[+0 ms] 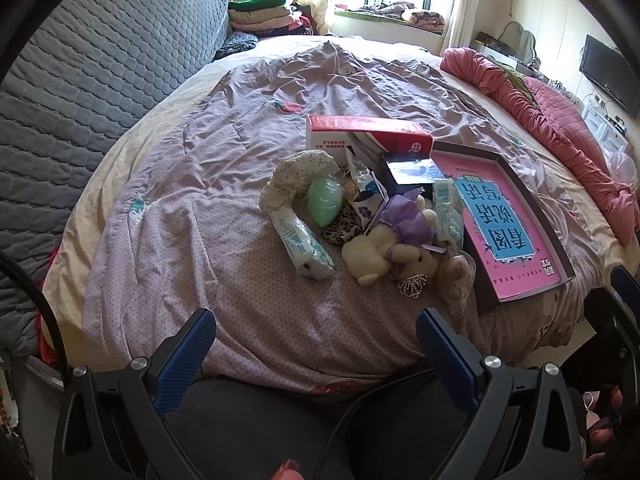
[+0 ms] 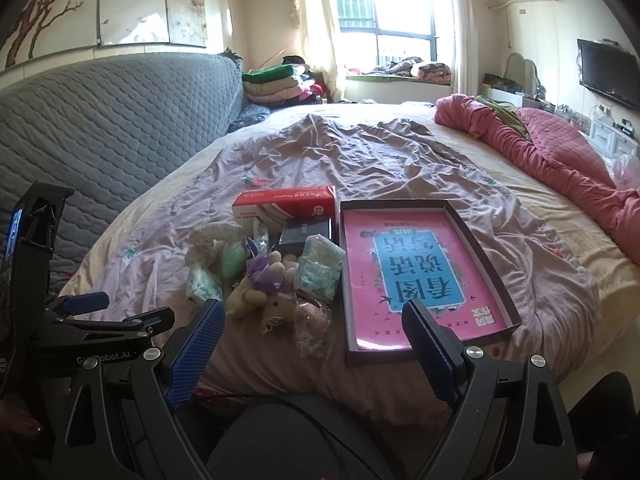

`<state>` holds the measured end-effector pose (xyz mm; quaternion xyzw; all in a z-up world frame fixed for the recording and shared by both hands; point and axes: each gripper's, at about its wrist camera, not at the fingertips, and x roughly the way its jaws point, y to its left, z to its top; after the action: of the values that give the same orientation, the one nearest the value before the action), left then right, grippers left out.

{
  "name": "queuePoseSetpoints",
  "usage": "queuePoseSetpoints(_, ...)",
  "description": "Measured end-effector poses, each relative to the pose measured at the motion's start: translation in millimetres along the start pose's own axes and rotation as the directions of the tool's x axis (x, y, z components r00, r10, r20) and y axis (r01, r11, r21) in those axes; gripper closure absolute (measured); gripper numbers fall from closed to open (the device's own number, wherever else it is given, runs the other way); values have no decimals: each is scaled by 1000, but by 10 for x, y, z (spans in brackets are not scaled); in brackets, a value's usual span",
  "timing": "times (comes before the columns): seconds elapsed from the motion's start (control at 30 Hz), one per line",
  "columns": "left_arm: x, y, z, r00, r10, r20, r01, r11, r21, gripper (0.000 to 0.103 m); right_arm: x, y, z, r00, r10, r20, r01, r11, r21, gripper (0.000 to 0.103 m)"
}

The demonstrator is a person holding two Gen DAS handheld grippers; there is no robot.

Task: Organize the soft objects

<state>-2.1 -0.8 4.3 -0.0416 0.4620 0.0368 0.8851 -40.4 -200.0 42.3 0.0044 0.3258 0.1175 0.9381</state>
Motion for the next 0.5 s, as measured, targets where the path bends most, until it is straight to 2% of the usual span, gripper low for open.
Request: queuePoseSetpoints(0.5, 7, 17, 11, 1000, -5, -3, 5, 1000, 0, 2, 34, -11, -31, 1000, 6, -15, -6, 1000, 5, 12)
